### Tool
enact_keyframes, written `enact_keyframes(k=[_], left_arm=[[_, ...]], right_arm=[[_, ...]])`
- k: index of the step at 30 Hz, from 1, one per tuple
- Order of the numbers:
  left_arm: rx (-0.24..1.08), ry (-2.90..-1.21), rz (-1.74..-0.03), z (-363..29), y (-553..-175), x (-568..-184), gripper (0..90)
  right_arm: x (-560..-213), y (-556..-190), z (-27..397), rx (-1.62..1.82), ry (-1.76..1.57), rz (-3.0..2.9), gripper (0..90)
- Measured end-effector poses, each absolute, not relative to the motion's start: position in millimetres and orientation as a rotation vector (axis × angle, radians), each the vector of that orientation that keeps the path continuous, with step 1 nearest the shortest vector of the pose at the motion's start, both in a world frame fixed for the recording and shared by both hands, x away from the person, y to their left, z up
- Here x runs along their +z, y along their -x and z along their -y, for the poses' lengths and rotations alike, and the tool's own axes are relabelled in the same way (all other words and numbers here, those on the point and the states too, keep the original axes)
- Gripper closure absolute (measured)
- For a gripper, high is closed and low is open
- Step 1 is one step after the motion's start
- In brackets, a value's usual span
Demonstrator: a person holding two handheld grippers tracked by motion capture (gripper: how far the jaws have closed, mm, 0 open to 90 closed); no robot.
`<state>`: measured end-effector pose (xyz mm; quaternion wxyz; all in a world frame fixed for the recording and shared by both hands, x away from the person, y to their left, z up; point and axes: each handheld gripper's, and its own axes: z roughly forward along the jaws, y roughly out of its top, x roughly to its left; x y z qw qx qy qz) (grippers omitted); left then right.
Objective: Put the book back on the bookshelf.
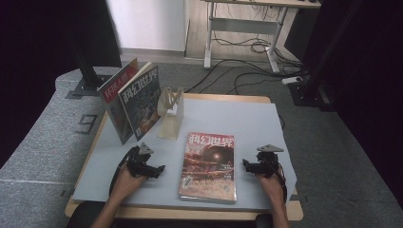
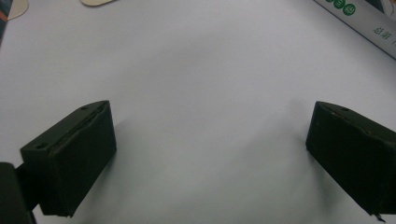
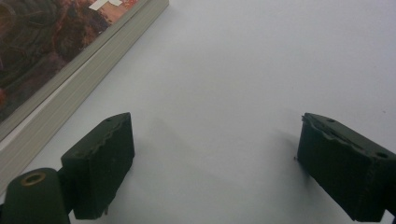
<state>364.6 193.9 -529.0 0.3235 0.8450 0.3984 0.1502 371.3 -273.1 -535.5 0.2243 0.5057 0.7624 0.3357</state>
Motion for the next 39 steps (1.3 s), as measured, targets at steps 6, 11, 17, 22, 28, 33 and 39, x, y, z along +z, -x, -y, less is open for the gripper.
enact_keyframes(k=[6, 11, 17, 22, 28, 33, 39], left_arm=[[0.393, -2.217, -1.047, -194, -364, -529, 1.6], [0.370, -2.210, -1.050, -191, -367, -528, 0.0], [0.365, -2.224, -1.023, -179, -372, -528, 0.0], [0.377, -2.237, -1.001, -168, -377, -529, 0.0], [0.384, -2.239, -0.990, -160, -382, -528, 0.0], [0.393, -2.242, -0.985, -153, -387, -528, 0.0], [0.399, -2.228, -0.988, -147, -391, -528, 0.0]], right_arm=[[-535, -367, 271, 0.948, -1.345, -2.150, 12.1], [-532, -360, 272, 0.979, -1.347, -2.161, 5.7], [-526, -349, 268, 1.008, -1.316, -2.175, 0.2], [-521, -336, 261, 1.023, -1.260, -2.203, 0.0], [-514, -319, 249, 1.084, -1.194, -2.245, 0.0], [-511, -309, 237, 1.122, -1.147, -2.304, 0.0], [-510, -300, 220, 1.164, -1.105, -2.364, 0.0]])
